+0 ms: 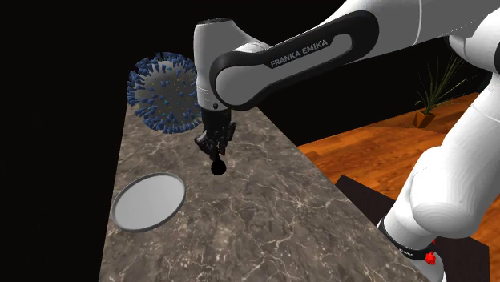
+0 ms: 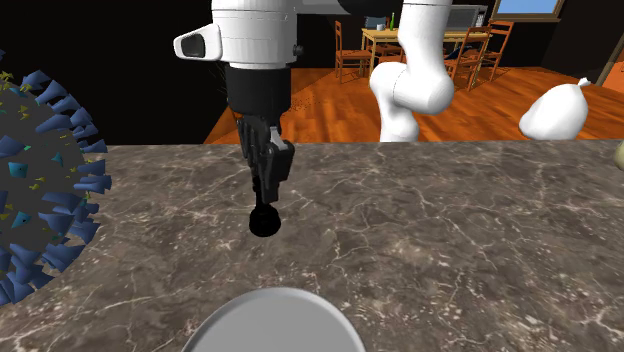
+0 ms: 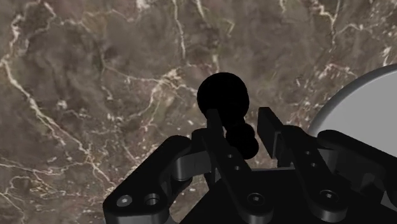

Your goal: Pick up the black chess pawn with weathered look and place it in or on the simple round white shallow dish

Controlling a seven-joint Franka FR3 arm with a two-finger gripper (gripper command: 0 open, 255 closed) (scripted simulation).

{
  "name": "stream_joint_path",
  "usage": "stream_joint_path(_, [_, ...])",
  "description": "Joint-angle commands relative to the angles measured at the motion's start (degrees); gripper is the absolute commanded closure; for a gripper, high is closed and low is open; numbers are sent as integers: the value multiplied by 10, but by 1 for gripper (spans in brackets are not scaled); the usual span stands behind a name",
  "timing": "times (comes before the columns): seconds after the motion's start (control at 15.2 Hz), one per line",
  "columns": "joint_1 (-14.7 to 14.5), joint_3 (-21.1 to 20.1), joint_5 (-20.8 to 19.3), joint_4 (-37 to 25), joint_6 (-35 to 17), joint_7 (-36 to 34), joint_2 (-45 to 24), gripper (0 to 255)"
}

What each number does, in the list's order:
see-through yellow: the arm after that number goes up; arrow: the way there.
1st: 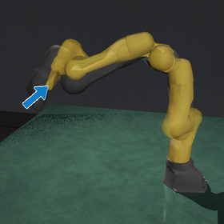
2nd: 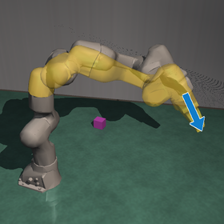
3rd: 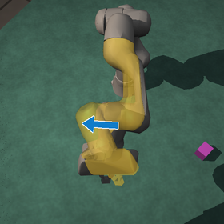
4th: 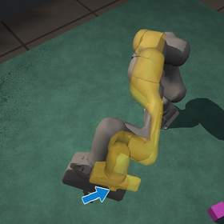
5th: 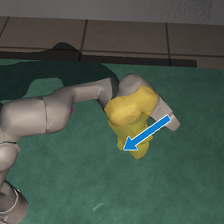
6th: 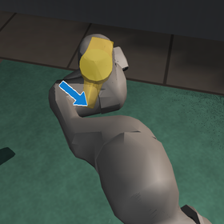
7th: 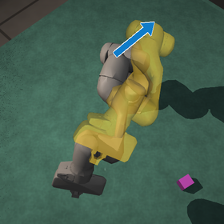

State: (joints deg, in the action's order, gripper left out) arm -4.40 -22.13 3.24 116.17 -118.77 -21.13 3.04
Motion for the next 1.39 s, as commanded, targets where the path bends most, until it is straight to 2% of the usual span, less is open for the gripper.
stream_joint_path(0.0, [0, 0, 0, 0, 0, 0, 0, 255])
stream_joint_path(0.46, [0, 0, 0, 0, 0, 0, 0, 255])
stream_joint_path(1.32, [2, 3, 4, -85, 99, 1, 14, 255])
